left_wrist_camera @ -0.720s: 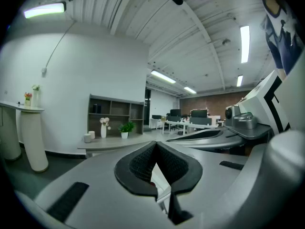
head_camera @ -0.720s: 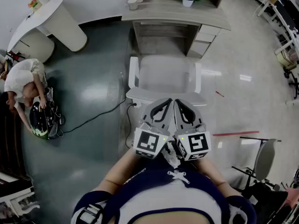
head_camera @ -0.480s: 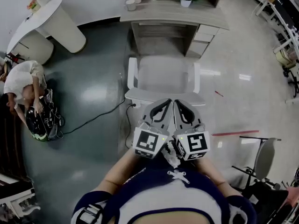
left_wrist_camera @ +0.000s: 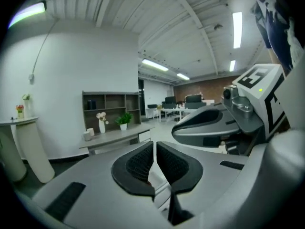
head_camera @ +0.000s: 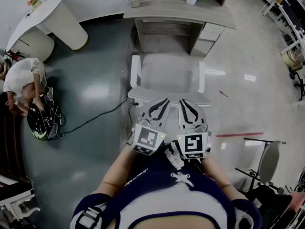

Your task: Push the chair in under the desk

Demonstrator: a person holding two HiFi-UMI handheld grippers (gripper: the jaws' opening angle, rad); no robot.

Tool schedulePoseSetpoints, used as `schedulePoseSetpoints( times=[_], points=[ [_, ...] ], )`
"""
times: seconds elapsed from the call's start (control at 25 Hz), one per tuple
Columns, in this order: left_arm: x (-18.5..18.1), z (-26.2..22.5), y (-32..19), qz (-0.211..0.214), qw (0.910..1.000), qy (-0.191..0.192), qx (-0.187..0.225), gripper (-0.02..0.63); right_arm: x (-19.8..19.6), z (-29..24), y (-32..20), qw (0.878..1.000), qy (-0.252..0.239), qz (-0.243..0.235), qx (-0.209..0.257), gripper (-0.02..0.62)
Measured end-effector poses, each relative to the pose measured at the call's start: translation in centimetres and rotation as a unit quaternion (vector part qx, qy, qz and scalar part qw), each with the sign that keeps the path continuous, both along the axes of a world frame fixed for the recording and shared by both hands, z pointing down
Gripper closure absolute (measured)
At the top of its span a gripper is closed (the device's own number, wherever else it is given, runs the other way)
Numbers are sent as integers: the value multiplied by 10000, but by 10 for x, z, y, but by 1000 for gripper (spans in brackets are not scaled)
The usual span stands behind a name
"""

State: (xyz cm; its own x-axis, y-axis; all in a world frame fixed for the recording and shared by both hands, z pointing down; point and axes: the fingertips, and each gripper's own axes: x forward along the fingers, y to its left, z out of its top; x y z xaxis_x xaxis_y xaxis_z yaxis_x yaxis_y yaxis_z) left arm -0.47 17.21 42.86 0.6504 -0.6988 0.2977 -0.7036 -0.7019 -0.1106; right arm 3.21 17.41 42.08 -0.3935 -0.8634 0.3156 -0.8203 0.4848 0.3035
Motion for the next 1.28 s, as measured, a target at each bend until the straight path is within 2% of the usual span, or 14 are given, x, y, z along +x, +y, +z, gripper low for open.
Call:
schedulePoseSetpoints(
  times=[0.12, 0.4, 0.52, 0.64, 0.8, 0.88, 1.04, 1.28],
  points=[
    [-11, 23, -1, 38, 9989, -446, -141, 595, -2, 21, 1, 9991, 329, -136, -209, 584],
    [-23, 45, -7, 104, 9964, -781, -302, 590, -7, 65, 4, 9908, 1033, -436, -760, 583],
    [-21, 60, -6, 306, 9926, -1114, -370, 521, -10, 85, 5, 9849, 1219, -607, -1071, 578],
    [-21, 77, -5, 445, 9868, -1509, -388, 501, -12, 105, 6, 9777, 1288, -768, -1473, 489],
    [-23, 98, -3, 629, 9781, -1924, -482, 458, -9, 122, 6, 9714, 1489, -802, -1664, 469],
    [-24, 111, -1, 740, 9707, -2236, -469, 440, -7, 129, 6, 9692, 1561, -804, -1724, 465],
    [-27, 137, 0, 1012, 9481, -2986, -405, 399, -2, 150, 5, 9589, 1918, -919, -1877, 437],
    [-30, 167, -9, 1261, 9178, -3758, -234, 360, 6, 178, -5, 9435, 2528, -1133, -1819, 426]
  ],
)
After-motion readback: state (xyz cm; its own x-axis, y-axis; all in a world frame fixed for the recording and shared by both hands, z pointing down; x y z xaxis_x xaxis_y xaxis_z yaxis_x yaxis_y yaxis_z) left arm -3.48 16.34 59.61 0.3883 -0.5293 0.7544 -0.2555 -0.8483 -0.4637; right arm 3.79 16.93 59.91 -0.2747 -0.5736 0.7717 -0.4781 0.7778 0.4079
